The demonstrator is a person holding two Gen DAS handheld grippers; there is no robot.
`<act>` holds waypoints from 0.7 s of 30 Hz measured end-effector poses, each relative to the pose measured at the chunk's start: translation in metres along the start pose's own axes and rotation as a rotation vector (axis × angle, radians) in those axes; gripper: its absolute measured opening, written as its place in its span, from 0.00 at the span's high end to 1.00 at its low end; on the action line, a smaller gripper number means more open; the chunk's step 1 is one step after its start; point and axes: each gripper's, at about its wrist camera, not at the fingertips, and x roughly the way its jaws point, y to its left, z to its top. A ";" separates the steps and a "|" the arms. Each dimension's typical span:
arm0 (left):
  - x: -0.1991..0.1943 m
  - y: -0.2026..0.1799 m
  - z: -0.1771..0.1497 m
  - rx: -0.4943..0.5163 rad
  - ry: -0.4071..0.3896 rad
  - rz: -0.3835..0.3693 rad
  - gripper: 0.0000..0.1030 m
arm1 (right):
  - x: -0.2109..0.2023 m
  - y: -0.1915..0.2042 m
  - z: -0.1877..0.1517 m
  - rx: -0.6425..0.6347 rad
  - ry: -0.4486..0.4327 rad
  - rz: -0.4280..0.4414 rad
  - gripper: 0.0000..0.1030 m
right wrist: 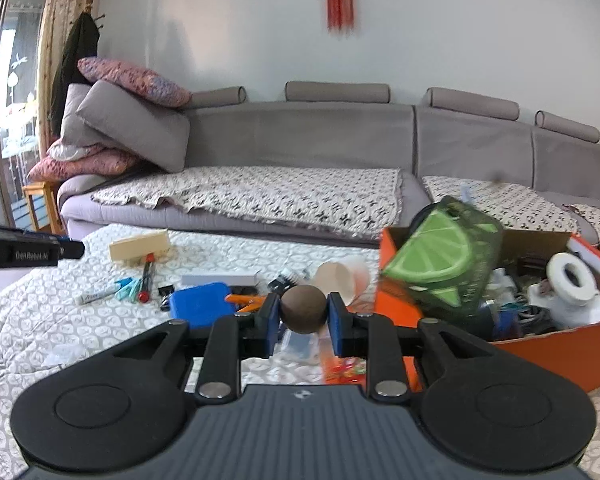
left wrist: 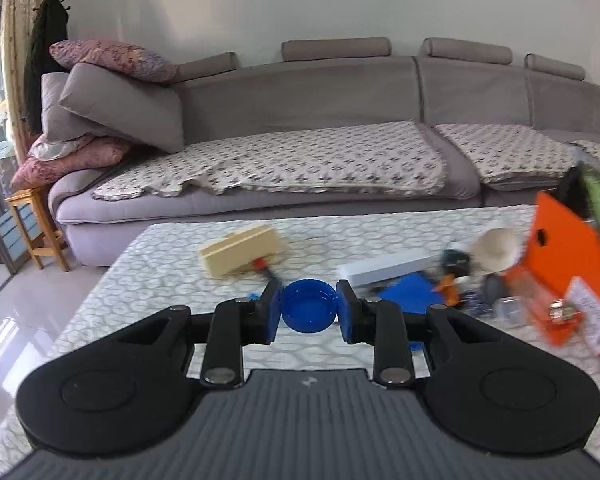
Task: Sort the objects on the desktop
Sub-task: 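Carry the blue cap and brown ball over the orange cardboard box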
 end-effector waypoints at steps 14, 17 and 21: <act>-0.019 -0.087 0.017 0.045 -0.062 -0.140 0.72 | -0.026 -0.081 0.004 0.121 -0.093 -0.135 0.78; -0.020 -0.104 0.025 0.052 -0.078 -0.173 0.72 | -0.028 -0.101 0.008 0.155 -0.114 -0.170 0.78; -0.018 -0.129 0.033 0.066 -0.099 -0.208 0.72 | -0.028 -0.125 0.008 0.195 -0.130 -0.214 0.78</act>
